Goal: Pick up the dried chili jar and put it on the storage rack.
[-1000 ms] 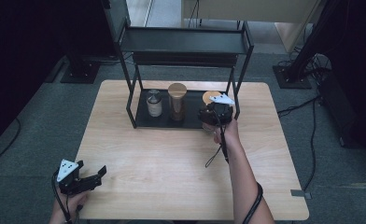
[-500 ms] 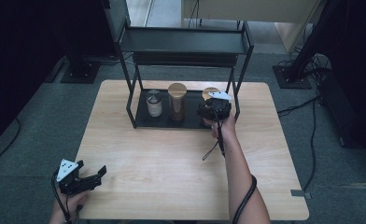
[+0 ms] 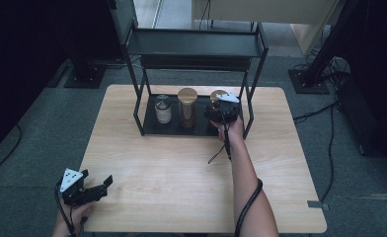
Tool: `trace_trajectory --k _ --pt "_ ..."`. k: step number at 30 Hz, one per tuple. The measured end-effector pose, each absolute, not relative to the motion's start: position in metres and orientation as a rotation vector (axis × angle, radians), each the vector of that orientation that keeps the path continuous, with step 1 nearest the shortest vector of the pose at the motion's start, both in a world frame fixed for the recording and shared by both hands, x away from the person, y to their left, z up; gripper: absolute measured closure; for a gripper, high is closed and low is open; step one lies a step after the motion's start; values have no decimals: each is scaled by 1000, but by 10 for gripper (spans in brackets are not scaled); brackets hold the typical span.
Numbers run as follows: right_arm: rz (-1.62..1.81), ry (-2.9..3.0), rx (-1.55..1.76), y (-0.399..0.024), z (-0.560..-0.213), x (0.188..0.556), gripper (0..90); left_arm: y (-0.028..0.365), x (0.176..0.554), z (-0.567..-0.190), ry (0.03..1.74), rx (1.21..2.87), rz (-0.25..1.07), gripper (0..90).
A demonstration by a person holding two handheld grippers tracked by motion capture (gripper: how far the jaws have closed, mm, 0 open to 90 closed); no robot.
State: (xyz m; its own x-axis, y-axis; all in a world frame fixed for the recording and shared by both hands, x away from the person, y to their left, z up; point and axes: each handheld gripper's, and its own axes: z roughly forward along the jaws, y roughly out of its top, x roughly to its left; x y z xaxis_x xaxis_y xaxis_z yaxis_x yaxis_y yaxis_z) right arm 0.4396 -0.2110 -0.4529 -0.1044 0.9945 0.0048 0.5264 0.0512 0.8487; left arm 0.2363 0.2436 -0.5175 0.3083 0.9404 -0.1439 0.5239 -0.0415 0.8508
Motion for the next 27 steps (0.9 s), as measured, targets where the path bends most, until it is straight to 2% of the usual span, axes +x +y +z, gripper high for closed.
trace_trajectory --k 3,9,20,27 --pt "998 1703 1548 -212 -453 437 125 244 236 -517 1337 1695 593 11" --pt "1019 1774 1538 -214 -457 431 47 243 236 -517 1336 1695 596 11" --pt "1031 1812 1523 -216 -469 418 0 242 236 -517 1338 1700 605 11" --pt "1045 1822 1522 -220 -476 409 0 242 237 -517 1343 1704 605 11"
